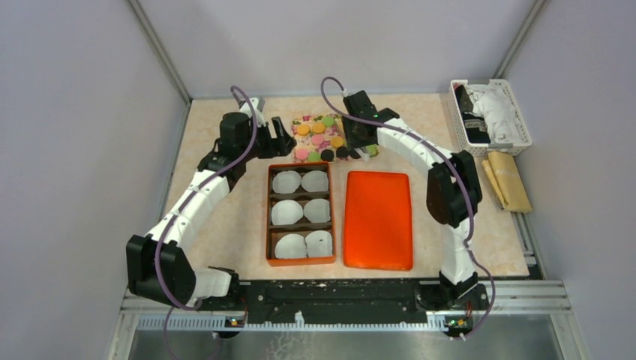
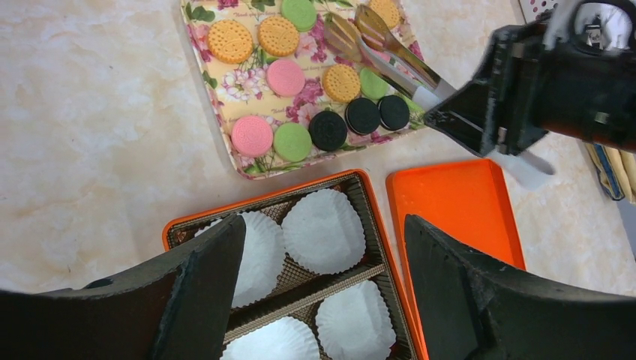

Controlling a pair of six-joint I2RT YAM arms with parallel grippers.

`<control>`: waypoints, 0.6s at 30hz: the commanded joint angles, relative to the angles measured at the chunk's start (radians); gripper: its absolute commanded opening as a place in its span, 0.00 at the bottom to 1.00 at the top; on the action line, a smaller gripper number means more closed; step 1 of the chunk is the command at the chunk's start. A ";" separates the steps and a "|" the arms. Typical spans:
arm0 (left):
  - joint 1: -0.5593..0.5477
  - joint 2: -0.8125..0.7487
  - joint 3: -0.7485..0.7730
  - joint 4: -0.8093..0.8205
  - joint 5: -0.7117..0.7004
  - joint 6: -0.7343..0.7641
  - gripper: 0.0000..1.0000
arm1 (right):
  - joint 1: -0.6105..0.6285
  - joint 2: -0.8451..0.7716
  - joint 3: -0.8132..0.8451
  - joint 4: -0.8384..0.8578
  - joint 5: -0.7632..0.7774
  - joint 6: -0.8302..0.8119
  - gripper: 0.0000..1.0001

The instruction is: Pack the cookies

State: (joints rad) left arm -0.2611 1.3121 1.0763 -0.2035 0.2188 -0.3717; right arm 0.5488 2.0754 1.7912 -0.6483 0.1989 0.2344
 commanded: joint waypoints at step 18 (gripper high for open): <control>0.190 0.056 0.087 -0.077 -0.050 -0.143 0.79 | 0.264 -0.439 -0.220 -0.005 0.056 -0.032 0.00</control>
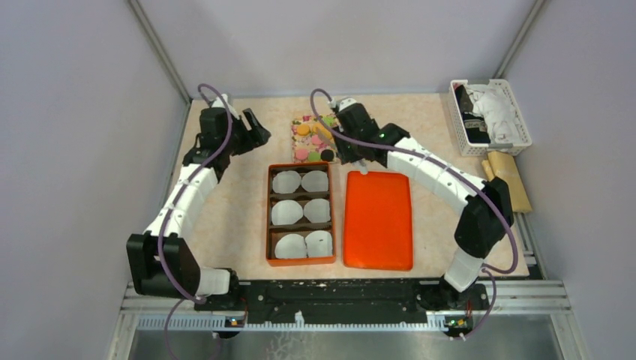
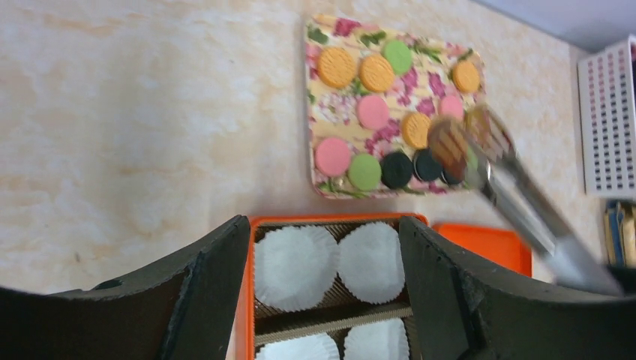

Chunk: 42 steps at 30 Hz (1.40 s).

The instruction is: Pack the cookies

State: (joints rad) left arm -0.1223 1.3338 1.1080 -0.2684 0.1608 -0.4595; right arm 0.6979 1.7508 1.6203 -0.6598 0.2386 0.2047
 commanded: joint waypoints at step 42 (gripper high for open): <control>0.058 0.037 -0.057 0.018 0.058 -0.047 0.78 | 0.336 0.078 0.002 0.083 -0.008 0.015 0.38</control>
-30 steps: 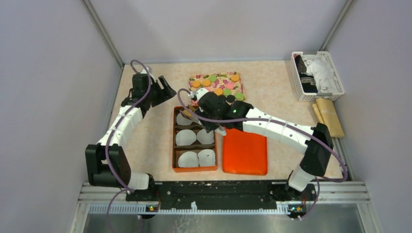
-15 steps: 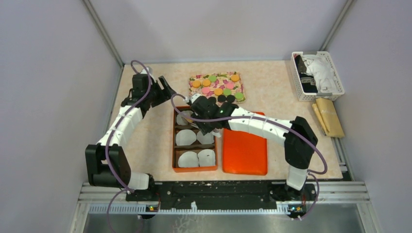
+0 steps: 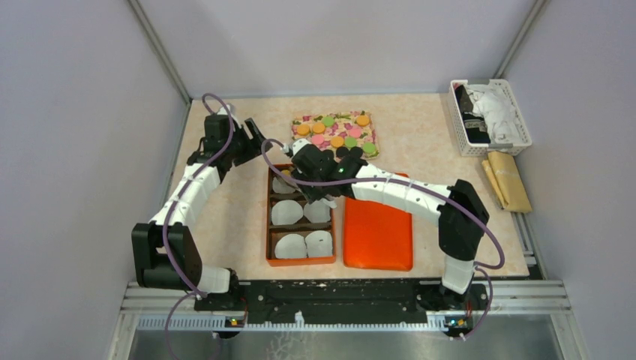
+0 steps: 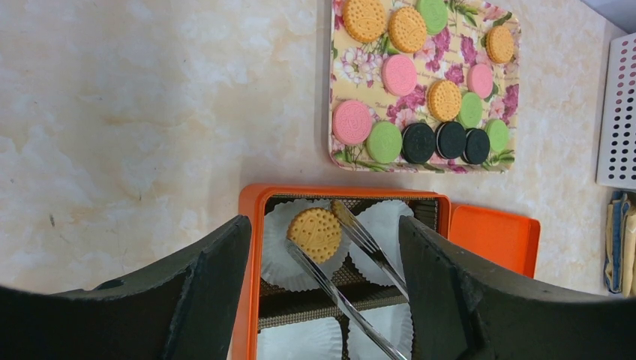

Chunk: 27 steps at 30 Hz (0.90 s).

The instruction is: Pack the cookies

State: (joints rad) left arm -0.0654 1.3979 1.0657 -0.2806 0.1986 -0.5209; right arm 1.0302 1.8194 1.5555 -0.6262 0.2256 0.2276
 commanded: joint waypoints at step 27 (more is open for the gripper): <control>0.002 -0.053 -0.009 0.029 0.010 0.013 0.79 | -0.038 -0.137 0.063 -0.005 0.280 -0.027 0.42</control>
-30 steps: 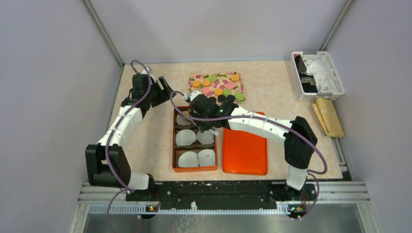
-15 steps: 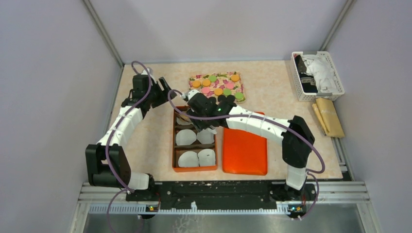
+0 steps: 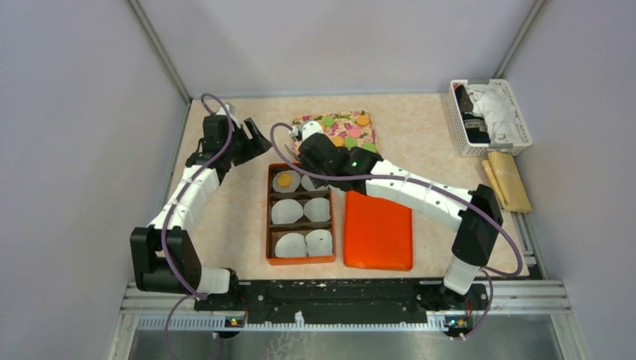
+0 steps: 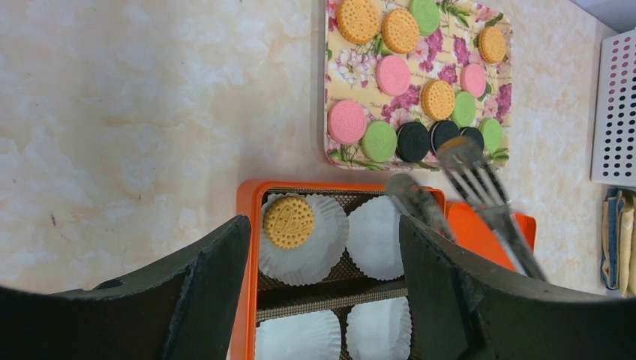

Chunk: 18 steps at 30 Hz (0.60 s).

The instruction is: Pack the cookies

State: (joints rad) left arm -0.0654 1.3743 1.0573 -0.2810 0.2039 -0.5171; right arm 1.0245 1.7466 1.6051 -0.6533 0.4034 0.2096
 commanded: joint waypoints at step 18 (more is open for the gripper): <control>0.003 -0.011 0.003 0.027 0.008 0.010 0.79 | -0.275 0.226 0.166 0.090 0.000 -0.035 0.40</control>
State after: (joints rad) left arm -0.0654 1.3743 1.0573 -0.2810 0.2127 -0.5175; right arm 0.7597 1.9160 1.6779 -0.6056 0.4332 0.1856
